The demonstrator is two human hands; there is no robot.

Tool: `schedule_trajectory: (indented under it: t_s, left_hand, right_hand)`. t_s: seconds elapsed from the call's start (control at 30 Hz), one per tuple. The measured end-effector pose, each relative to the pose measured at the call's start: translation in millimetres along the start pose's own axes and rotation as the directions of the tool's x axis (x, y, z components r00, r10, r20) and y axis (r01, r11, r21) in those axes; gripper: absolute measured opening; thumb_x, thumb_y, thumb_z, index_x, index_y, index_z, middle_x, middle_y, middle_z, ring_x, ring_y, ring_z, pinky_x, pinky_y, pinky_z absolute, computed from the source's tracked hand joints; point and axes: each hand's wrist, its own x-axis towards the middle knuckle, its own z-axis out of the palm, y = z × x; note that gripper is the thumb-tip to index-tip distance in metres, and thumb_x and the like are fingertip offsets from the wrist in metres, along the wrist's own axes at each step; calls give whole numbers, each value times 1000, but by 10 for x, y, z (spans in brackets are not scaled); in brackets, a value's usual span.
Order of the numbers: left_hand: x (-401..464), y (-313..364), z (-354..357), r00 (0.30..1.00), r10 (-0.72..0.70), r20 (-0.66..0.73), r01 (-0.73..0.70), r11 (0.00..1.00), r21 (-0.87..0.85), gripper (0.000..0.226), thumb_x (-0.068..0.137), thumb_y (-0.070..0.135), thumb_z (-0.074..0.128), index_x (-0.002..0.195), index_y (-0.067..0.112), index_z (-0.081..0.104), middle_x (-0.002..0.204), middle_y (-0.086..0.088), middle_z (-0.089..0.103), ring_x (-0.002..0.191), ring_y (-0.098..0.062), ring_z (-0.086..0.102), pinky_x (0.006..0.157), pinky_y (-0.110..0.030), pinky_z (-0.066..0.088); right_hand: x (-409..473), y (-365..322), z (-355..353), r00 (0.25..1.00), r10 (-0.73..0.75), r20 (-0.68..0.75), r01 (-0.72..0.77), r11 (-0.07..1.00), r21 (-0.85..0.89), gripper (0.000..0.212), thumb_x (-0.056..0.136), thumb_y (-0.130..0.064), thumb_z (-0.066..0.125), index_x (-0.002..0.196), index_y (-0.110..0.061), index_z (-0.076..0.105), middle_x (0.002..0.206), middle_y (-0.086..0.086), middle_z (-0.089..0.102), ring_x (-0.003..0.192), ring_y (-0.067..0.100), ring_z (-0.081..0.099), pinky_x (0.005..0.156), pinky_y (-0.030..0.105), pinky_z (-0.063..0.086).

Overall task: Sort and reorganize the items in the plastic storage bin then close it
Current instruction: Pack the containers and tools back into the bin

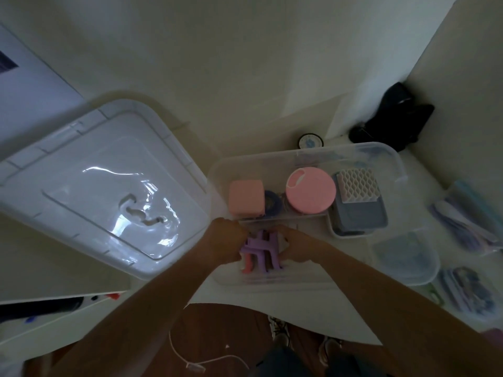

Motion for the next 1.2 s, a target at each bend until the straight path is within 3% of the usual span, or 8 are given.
schedule_trajectory:
  t_s: [0.1,0.23,0.43,0.6,0.7,0.9,1.1,1.2]
  left_hand:
    - [-59,-7,-11,994,35,-102,-27,996,81,54,79,53,71,124,25,61,111,0,70,110,-24,60,105,-38,35]
    - [-143,-36,-74,982,-17,-190,1,997,-82,44,80,55,70,110,24,68,100,0,73,101,-24,65,108,-37,35]
    - [-179,-72,-69,963,47,-264,-74,993,-95,44,51,58,90,51,28,58,42,9,52,37,-14,51,59,-26,49]
    - [-221,-64,-111,956,43,-289,-81,989,-122,36,64,56,84,61,26,65,51,7,60,48,-17,60,76,-33,55]
    - [-268,-29,-172,961,5,-276,-60,980,-192,33,75,50,78,92,22,75,79,0,73,78,-22,68,93,-35,47]
    - [-301,26,-303,967,-19,-253,-60,953,-298,52,82,54,69,123,23,62,103,-1,69,94,-23,66,81,-33,50]
    - [-133,122,-498,941,-82,-329,-27,949,-313,51,84,57,42,107,21,69,99,-2,70,89,-25,68,70,-35,53]
    - [67,121,-710,784,-176,-595,-27,948,-316,43,87,47,44,98,17,73,90,-5,72,78,-28,70,63,-36,58]
  right_hand:
    - [26,-17,30,1000,-18,11,18,1000,-16,82,85,-3,72,149,-7,21,143,3,35,136,15,33,88,7,24]
    - [87,21,44,992,123,-30,-124,990,-68,90,83,-8,73,153,-10,16,150,14,38,134,30,44,101,27,37]
    - [158,107,97,988,153,27,-149,982,-114,83,85,-2,68,151,-4,18,150,18,38,134,31,43,102,31,39]
    - [128,126,58,986,161,40,-157,983,-98,79,87,-6,67,152,-9,22,147,15,42,133,30,46,100,28,40]
    - [146,189,55,989,143,29,-140,986,-86,83,84,-2,70,152,-8,22,140,17,46,128,30,49,91,31,46]
    - [128,282,-1,993,120,14,-120,993,4,87,79,4,73,151,-14,27,144,16,43,128,31,48,87,35,49]
    - [-104,144,-249,997,72,-34,-78,966,-248,65,83,-15,73,142,-14,45,136,8,53,122,22,53,92,25,44]
    - [-330,-13,-613,959,-91,-267,36,978,-205,37,82,-14,71,119,-16,65,112,5,68,98,21,64,87,23,49]
